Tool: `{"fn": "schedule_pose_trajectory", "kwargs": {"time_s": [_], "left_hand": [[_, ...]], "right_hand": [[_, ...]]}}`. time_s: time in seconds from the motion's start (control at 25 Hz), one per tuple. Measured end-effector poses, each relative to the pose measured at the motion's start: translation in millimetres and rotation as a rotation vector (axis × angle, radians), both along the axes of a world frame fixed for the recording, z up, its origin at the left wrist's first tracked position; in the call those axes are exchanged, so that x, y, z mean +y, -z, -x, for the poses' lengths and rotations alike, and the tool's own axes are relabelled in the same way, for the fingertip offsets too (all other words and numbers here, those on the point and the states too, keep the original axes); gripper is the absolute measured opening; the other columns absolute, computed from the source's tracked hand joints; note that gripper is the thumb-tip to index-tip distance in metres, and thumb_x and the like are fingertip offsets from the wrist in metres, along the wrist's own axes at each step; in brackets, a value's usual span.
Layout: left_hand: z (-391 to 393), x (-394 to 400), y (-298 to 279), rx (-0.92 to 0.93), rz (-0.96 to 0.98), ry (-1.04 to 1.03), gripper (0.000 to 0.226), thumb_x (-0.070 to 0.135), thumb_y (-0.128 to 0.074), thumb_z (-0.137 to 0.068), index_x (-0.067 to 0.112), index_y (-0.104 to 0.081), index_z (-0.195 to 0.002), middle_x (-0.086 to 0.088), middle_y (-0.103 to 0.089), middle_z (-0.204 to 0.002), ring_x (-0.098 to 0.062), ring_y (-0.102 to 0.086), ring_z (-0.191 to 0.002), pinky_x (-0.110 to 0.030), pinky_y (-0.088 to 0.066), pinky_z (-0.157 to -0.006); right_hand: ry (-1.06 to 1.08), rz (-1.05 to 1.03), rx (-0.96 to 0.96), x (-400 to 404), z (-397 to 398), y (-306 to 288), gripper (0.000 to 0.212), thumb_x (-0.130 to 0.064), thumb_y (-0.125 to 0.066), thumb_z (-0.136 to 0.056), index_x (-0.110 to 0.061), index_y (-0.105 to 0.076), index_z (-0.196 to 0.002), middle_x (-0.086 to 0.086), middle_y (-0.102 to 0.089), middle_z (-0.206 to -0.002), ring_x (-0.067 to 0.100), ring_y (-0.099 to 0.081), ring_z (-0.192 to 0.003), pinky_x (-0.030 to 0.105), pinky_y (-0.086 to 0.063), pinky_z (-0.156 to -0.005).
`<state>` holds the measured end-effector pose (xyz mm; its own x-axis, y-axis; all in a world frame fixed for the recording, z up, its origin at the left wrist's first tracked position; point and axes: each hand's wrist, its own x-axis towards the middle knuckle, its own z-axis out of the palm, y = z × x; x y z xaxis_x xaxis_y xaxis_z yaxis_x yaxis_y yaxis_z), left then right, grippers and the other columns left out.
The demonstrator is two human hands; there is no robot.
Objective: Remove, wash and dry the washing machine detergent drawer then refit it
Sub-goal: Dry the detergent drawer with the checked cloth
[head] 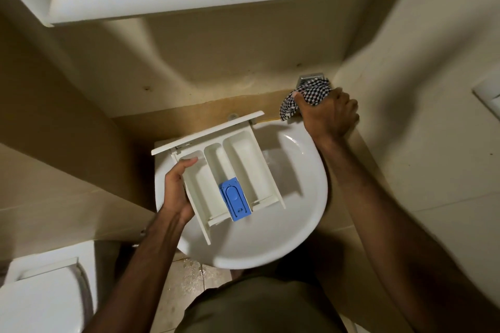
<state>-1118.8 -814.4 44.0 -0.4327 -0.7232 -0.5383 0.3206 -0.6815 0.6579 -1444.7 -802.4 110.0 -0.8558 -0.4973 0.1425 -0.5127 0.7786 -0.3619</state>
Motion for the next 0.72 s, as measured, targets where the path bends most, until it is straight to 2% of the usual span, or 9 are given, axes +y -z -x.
{"fn": "schedule_pose_trajectory", "kwargs": {"time_s": [0.12,0.2,0.32,0.44,0.52,0.6,0.72], "left_hand": [[-1,3,-1,0.013,0.009,0.005,0.052,0.038,-0.081,-0.069,0.017,-0.072,-0.116,-0.007,-0.072,-0.1,-0.029,-0.069,-0.09,-0.042,-0.054,-0.086],[-2,4,-2,0.011,0.028,-0.011,0.043,0.038,-0.081,-0.07,0.019,-0.076,-0.108,-0.006,-0.074,-0.097,-0.027,-0.071,-0.086,-0.039,-0.057,-0.082],[-3,4,-5,0.014,0.036,-0.03,0.034,0.038,-0.08,-0.072,0.021,-0.079,-0.102,-0.004,-0.076,-0.094,-0.025,-0.074,-0.083,-0.037,-0.061,-0.077],[-3,2,-6,0.027,0.038,-0.041,0.037,0.038,-0.076,-0.08,0.019,-0.077,-0.112,-0.005,-0.077,-0.099,-0.026,-0.074,-0.087,-0.039,-0.061,-0.081],[-1,1,-8,0.021,0.034,-0.033,0.041,0.04,-0.073,-0.083,0.019,-0.074,-0.118,-0.006,-0.075,-0.102,-0.026,-0.073,-0.09,-0.041,-0.059,-0.085],[1,0,-10,0.011,0.031,-0.021,0.045,0.043,-0.072,-0.084,0.019,-0.072,-0.122,-0.006,-0.074,-0.104,-0.027,-0.072,-0.092,-0.042,-0.058,-0.086],[3,-1,-14,-0.003,0.046,0.01,0.045,0.045,-0.073,-0.083,0.019,-0.073,-0.119,-0.007,-0.074,-0.103,-0.027,-0.073,-0.09,-0.041,-0.06,-0.084]], "right_hand": [[-0.016,0.005,0.023,-13,8,7,0.083,-0.069,-0.058,-0.082,-0.005,-0.056,-0.135,0.018,-0.061,-0.135,0.037,-0.048,-0.129,0.052,-0.039,-0.106],[-0.059,0.076,-0.044,-16,13,4,0.066,-0.056,-0.062,-0.084,-0.009,-0.06,-0.131,0.013,-0.065,-0.132,0.035,-0.05,-0.127,0.053,-0.039,-0.106],[-0.091,0.327,-0.172,-4,15,-6,0.057,-0.044,-0.066,-0.085,-0.016,-0.057,-0.134,0.009,-0.064,-0.132,0.031,-0.054,-0.125,0.047,-0.044,-0.106],[-0.085,0.686,-0.365,17,14,-24,0.056,-0.032,-0.072,-0.082,-0.013,-0.055,-0.132,0.005,-0.063,-0.127,0.022,-0.064,-0.112,0.036,-0.054,-0.097],[-0.12,0.814,-0.479,34,10,-38,0.051,-0.02,-0.077,-0.08,-0.005,-0.057,-0.125,0.009,-0.066,-0.121,0.021,-0.068,-0.105,0.042,-0.059,-0.092],[-0.238,0.814,-0.44,56,-4,-48,0.05,-0.012,-0.081,-0.076,-0.009,-0.059,-0.121,0.006,-0.067,-0.118,0.017,-0.068,-0.104,0.043,-0.06,-0.089],[-0.487,0.732,-0.151,86,-47,-48,0.053,-0.016,-0.083,-0.072,-0.021,-0.066,-0.122,-0.004,-0.065,-0.122,0.012,-0.063,-0.11,0.029,-0.06,-0.086]]}}
